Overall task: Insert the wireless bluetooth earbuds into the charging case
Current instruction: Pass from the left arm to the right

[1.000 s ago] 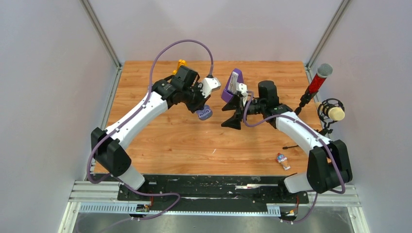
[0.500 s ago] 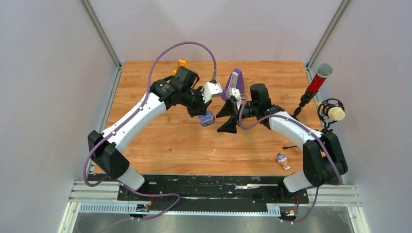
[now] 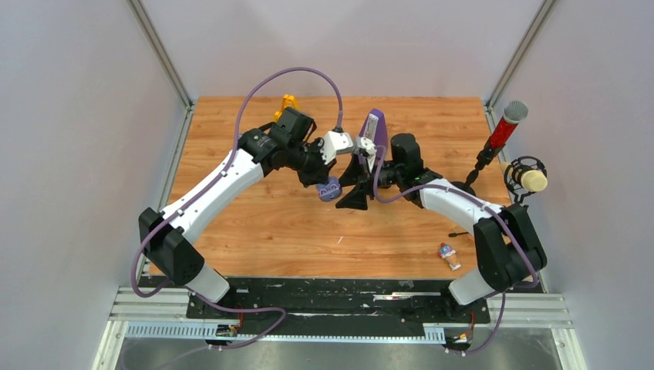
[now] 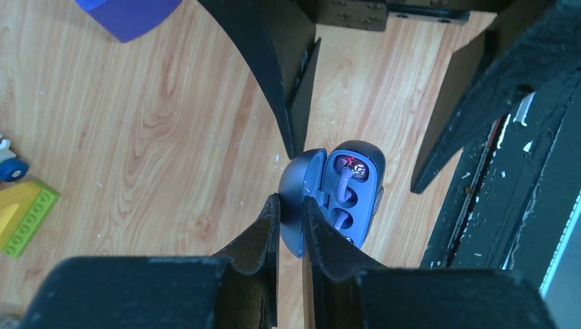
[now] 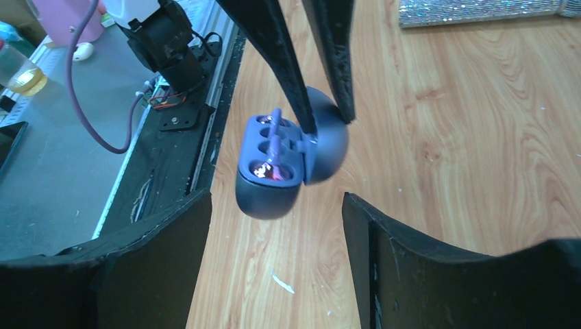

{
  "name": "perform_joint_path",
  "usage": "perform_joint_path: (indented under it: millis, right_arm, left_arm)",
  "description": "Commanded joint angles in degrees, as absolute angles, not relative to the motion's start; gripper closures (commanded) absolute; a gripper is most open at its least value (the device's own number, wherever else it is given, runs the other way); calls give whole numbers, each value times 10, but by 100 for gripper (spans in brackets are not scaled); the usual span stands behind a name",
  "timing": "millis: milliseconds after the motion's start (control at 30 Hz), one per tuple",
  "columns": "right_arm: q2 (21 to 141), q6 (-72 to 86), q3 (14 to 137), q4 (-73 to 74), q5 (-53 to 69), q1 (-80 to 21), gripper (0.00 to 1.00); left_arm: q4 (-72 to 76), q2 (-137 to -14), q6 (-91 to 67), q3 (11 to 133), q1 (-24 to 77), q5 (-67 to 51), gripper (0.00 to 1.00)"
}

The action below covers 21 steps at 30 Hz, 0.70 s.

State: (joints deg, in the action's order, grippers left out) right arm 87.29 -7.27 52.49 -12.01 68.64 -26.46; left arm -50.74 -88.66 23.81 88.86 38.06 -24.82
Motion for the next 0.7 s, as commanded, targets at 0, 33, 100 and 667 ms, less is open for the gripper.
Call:
perform_joint_path:
  millis: [0, 33, 100, 667]
  right_arm:
    - [870, -54, 533, -152, 709, -277, 30]
    - [871, -53, 535, -151, 705, -278, 31]
    - [874, -46, 538, -150, 706, -279, 34]
    - [890, 13, 565, -144, 732, -281, 53]
  left_arm:
    - [-487, -866, 223, 892, 385, -260, 100]
    - [-487, -866, 222, 892, 385, -261, 100]
    - [-486, -865, 222, 891, 386, -262, 100]
    - [-471, -859, 214, 873, 386, -235, 100]
